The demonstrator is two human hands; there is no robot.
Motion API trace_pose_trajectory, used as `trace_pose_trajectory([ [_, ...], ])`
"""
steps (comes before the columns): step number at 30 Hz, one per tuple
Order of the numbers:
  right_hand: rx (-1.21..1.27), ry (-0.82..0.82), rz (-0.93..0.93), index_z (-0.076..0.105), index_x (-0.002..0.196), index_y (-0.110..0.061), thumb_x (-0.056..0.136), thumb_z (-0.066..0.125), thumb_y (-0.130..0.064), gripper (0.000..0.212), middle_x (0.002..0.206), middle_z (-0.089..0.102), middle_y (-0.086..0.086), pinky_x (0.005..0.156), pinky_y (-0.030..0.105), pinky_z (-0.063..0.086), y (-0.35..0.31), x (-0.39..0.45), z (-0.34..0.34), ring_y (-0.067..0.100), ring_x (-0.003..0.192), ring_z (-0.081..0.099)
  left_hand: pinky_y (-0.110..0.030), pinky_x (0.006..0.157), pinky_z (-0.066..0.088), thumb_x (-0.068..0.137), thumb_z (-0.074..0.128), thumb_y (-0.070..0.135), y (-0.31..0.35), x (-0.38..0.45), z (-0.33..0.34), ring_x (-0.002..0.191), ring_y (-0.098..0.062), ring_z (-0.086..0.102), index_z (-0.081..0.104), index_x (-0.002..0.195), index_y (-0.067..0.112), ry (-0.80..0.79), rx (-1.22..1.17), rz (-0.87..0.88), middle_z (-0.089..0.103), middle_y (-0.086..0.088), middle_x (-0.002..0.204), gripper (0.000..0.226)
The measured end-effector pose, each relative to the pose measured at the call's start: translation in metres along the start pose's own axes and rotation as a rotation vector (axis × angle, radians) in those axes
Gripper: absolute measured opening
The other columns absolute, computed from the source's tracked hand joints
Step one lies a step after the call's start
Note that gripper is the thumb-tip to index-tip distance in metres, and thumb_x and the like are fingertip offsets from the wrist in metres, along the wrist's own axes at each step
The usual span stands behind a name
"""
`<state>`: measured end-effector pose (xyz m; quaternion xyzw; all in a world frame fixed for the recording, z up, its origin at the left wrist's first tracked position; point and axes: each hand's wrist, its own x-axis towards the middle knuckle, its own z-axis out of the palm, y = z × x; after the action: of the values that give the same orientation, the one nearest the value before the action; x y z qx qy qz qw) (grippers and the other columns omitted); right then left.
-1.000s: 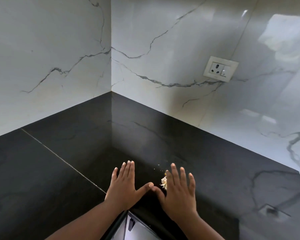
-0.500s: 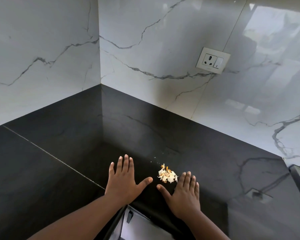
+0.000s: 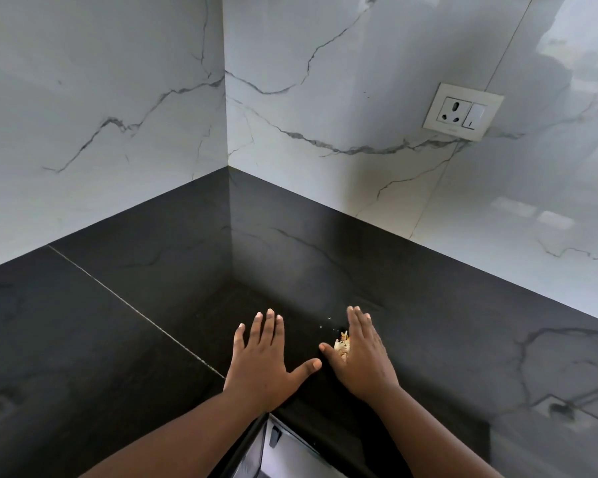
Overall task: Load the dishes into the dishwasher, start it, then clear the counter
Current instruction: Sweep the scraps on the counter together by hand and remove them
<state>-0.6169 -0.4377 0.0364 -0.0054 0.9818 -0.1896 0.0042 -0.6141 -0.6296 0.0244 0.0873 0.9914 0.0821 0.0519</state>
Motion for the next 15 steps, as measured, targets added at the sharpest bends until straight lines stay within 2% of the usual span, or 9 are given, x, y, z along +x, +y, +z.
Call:
trace_pose_trajectory([
  [4, -0.133, -0.089, -0.2, 0.023, 0.152, -0.022, 0.099, 0.034, -0.049, 0.06, 0.16, 0.018, -0.001, 0.118, 0.029, 0.004, -0.004, 0.015, 0.001, 0.018, 0.148, 0.007, -0.047, 0.119, -0.006, 0.066, -0.006, 0.09, 0.0, 0.0, 0.0, 0.148, -0.019, -0.015, -0.004, 0.154, 0.015, -0.001, -0.007, -0.006, -0.009, -0.003, 0.162, 0.116],
  [6, -0.128, -0.066, -0.258, 0.035, 0.148, -0.019, 0.101, 0.035, -0.04, 0.051, 0.154, 0.032, -0.001, 0.117, 0.027, 0.013, -0.007, 0.015, -0.001, 0.017, 0.145, 0.021, -0.046, 0.119, -0.006, 0.067, -0.005, 0.09, -0.001, -0.001, 0.0, 0.148, -0.018, -0.015, -0.004, 0.154, 0.015, -0.003, -0.008, -0.006, -0.009, -0.003, 0.162, 0.115],
  [10, -0.079, 0.005, -0.307, 0.059, 0.13, -0.016, 0.1, 0.042, -0.029, 0.037, 0.128, 0.056, 0.0, 0.105, 0.023, 0.034, 0.0, 0.002, -0.005, 0.016, 0.122, 0.049, -0.047, 0.119, -0.006, 0.069, -0.004, 0.089, -0.001, -0.001, -0.001, 0.148, -0.019, -0.015, -0.005, 0.154, 0.015, -0.007, -0.009, -0.002, -0.009, -0.003, 0.162, 0.112],
  [13, 0.041, 0.015, -0.21, 0.071, 0.107, -0.02, 0.096, 0.052, -0.031, 0.025, 0.106, 0.06, -0.005, 0.089, 0.018, 0.04, 0.005, -0.006, -0.017, 0.011, 0.103, 0.056, -0.047, 0.119, -0.006, 0.074, 0.001, 0.089, -0.002, -0.001, -0.001, 0.148, -0.02, -0.014, -0.006, 0.154, 0.014, -0.004, -0.01, 0.005, -0.009, -0.004, 0.162, 0.11],
  [15, 0.225, 0.224, -0.025, 0.075, 0.092, -0.018, 0.091, 0.061, -0.025, 0.015, 0.096, 0.065, -0.004, 0.08, 0.019, 0.039, 0.007, -0.004, -0.032, 0.012, 0.095, 0.06, -0.047, 0.118, -0.007, 0.075, 0.003, 0.089, -0.002, -0.001, -0.001, 0.148, -0.02, -0.015, -0.006, 0.154, 0.015, -0.004, -0.007, 0.008, -0.01, -0.004, 0.162, 0.108],
])
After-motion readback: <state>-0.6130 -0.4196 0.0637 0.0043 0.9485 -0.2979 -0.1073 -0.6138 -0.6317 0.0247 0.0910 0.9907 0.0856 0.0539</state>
